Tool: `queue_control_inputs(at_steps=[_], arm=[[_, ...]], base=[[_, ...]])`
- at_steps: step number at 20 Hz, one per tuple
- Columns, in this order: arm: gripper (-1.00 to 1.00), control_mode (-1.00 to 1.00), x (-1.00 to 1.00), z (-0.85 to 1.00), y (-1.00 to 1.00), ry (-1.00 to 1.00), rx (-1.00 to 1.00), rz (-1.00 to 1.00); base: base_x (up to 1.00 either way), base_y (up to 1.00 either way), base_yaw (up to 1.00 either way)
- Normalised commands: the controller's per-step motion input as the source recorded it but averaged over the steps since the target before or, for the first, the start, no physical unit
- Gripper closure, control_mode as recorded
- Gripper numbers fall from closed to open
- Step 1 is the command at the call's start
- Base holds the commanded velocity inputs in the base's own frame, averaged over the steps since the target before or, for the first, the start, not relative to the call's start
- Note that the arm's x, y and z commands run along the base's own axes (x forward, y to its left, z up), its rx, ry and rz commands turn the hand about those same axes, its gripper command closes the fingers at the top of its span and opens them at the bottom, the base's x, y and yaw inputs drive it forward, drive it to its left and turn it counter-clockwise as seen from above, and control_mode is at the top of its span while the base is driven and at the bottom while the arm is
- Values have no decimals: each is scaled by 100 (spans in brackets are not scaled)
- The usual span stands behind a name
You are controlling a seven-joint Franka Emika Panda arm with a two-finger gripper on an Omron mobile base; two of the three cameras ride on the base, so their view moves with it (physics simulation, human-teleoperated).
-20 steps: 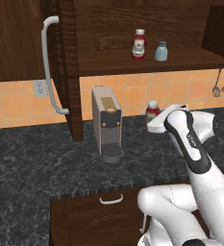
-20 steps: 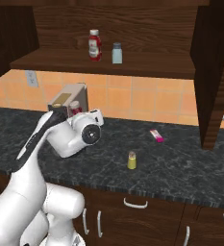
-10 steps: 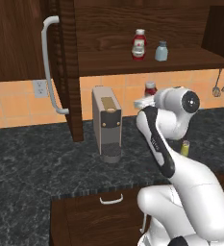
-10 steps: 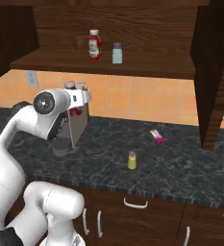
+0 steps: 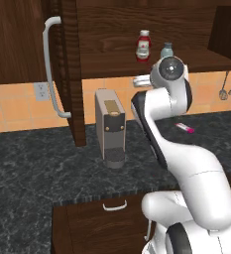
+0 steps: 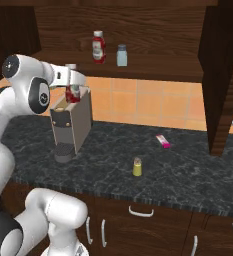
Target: Put the shaker and condiment bottle from the counter next to their counterparts in the cabinet.
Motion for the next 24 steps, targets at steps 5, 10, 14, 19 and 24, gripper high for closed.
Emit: queue_control_inputs(at_steps=[5,10,14,19,24], arm=[[100,-100,0,83,13,1,0,-19],[100,-100,28,21,35,0,-5,-7],[100,-100,56,4,28,-3,-7,-11],[100,-100,47,35,6,-10,-6,-15],[100,-100,31,29,0,-14,-4,-13]], base=[[0,0,0],[0,0,0],[0,0,0],[0,0,0],[0,0,0]])
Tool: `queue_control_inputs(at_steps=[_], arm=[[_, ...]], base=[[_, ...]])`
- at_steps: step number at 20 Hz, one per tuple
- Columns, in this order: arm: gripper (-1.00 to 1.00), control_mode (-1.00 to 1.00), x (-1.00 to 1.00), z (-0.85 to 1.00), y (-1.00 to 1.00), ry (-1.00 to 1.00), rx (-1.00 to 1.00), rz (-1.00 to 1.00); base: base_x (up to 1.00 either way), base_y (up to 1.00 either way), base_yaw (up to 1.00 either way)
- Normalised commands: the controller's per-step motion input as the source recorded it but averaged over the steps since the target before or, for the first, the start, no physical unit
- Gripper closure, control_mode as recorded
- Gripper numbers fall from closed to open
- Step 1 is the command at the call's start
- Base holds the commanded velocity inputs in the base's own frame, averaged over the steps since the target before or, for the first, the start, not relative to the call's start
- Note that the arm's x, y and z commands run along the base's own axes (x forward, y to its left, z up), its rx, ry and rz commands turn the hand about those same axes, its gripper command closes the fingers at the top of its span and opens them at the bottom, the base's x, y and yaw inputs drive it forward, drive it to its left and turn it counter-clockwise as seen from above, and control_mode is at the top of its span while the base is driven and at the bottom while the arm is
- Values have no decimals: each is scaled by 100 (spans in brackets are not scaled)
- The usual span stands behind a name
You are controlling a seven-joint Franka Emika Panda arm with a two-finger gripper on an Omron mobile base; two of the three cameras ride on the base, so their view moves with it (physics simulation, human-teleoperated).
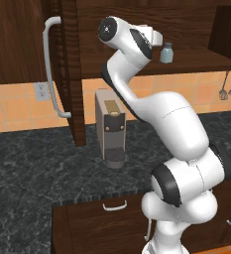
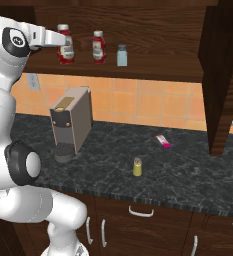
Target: Put the shaker and condiment bottle from the counter next to their counterparts in the cabinet.
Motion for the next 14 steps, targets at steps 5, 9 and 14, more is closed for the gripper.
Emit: queue_control_inputs(at_steps=[5,9,14], arm=[[100,-100,18,0,5,-22,-4,-11],[100,-100,12,0,8,-34,-4,-12],[100,-100,10,-1,1,-22,0,-11]], base=[[0,0,0],[0,0,0],[0,0,0]])
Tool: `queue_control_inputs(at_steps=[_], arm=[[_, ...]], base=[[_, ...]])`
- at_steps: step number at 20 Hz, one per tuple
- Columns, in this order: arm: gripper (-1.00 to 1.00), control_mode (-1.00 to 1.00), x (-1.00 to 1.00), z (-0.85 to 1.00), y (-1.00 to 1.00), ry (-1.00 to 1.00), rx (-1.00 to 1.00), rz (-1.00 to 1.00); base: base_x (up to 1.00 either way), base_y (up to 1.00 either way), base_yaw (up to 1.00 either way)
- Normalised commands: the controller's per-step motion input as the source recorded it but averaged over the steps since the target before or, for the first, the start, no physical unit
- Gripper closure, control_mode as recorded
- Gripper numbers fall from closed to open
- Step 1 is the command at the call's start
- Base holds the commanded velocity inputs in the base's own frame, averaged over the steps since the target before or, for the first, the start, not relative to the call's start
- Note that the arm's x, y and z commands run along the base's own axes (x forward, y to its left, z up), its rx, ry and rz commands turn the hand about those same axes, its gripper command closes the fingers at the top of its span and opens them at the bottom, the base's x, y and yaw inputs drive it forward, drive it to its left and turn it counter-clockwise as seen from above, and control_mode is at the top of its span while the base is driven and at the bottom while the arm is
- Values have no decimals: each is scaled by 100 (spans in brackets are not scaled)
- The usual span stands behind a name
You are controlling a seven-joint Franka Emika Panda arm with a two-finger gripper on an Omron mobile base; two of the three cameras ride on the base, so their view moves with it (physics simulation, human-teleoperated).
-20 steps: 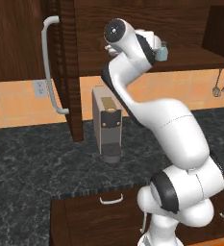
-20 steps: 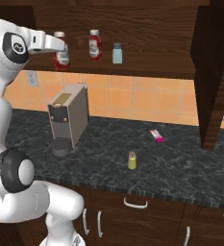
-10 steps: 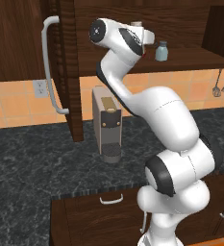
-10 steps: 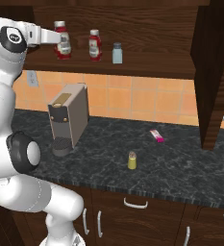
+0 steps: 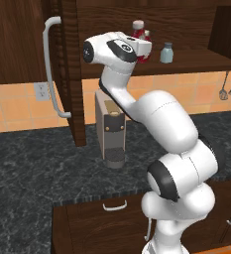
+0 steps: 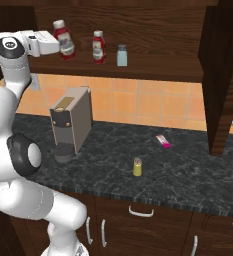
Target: Put the shaker and condiment bottle from the counter next to their counterparts in the cabinet.
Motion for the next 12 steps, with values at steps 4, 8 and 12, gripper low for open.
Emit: queue_control_inputs(at_steps=[4,8,12], arm=[[100,-100,7,-11,0,-10,0,-12],[100,-100,18,-12,0,0,0,-8],[100,-100,20,-9,0,0,0,-6]], base=[[0,0,0],[0,0,0],[0,0,0]])
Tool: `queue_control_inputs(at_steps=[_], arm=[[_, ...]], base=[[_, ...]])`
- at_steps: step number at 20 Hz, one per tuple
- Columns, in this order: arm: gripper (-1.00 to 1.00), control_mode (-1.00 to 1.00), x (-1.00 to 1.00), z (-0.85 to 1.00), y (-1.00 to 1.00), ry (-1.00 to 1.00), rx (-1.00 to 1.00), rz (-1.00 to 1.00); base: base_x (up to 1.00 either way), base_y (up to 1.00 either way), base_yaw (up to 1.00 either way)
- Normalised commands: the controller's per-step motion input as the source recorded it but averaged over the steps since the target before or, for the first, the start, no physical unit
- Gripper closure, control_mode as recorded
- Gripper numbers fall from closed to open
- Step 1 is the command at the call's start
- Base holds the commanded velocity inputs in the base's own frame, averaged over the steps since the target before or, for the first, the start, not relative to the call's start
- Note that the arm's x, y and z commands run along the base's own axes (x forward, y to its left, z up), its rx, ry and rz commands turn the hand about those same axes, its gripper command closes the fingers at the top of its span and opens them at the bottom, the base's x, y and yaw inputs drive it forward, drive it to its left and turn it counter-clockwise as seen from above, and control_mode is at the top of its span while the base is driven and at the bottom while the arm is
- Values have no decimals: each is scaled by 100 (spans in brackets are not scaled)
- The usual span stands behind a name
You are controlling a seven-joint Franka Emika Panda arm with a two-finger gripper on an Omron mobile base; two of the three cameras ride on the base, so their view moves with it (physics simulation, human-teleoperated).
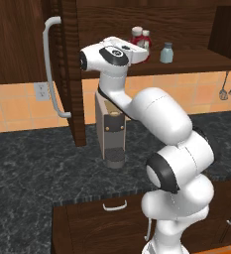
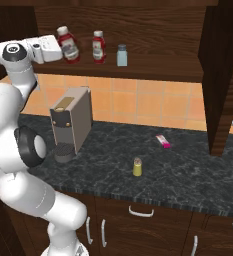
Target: Put the shaker and condiment bottle from the counter next to their counterparts in the cabinet.
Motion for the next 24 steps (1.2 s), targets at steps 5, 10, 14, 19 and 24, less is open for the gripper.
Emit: queue_control_inputs(at_steps=[5,10,14,19,24], arm=[[100,-100,22,-7,0,0,0,-5],[100,-100,19,-10,0,0,0,-3],[100,-100,21,-12,0,0,0,-2],[100,-100,25,-8,0,0,1,-3],[100,-100,26,-4,0,0,1,-2]], base=[[0,0,0],[0,0,0],[0,0,0],[0,0,0],[0,0,0]])
